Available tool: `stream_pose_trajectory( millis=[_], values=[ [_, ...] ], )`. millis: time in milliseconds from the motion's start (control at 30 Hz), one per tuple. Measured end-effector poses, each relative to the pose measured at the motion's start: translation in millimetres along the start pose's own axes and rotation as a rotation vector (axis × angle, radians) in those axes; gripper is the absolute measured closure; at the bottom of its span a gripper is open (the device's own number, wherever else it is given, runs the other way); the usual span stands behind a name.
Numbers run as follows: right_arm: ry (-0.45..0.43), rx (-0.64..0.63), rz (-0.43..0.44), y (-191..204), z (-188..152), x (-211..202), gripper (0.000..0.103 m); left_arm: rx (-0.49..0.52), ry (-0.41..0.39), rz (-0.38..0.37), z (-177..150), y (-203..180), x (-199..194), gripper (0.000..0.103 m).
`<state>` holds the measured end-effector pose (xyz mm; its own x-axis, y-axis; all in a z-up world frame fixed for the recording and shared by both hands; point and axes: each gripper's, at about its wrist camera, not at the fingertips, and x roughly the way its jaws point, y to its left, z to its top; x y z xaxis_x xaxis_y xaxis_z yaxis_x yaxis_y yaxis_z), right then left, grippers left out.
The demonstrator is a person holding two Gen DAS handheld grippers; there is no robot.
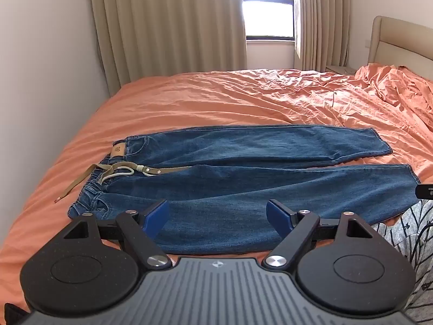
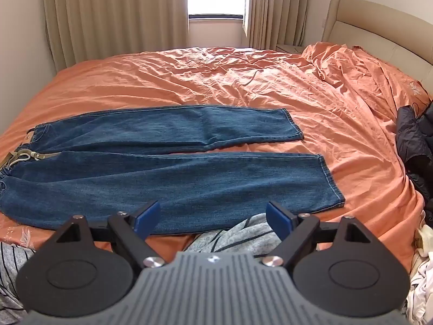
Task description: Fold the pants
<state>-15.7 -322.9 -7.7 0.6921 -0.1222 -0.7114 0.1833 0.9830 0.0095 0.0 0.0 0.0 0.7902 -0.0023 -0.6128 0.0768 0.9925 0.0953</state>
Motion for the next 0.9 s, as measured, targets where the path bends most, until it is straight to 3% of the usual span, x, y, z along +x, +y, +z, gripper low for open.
stream_pose_trajectory(
  millis=[900],
  values=[
    [-0.024, -0.010, -0.012, 2, -2, -4, 0.021, -0.006, 0.002, 0.005, -4, 10, 0, 0.008]
  ],
)
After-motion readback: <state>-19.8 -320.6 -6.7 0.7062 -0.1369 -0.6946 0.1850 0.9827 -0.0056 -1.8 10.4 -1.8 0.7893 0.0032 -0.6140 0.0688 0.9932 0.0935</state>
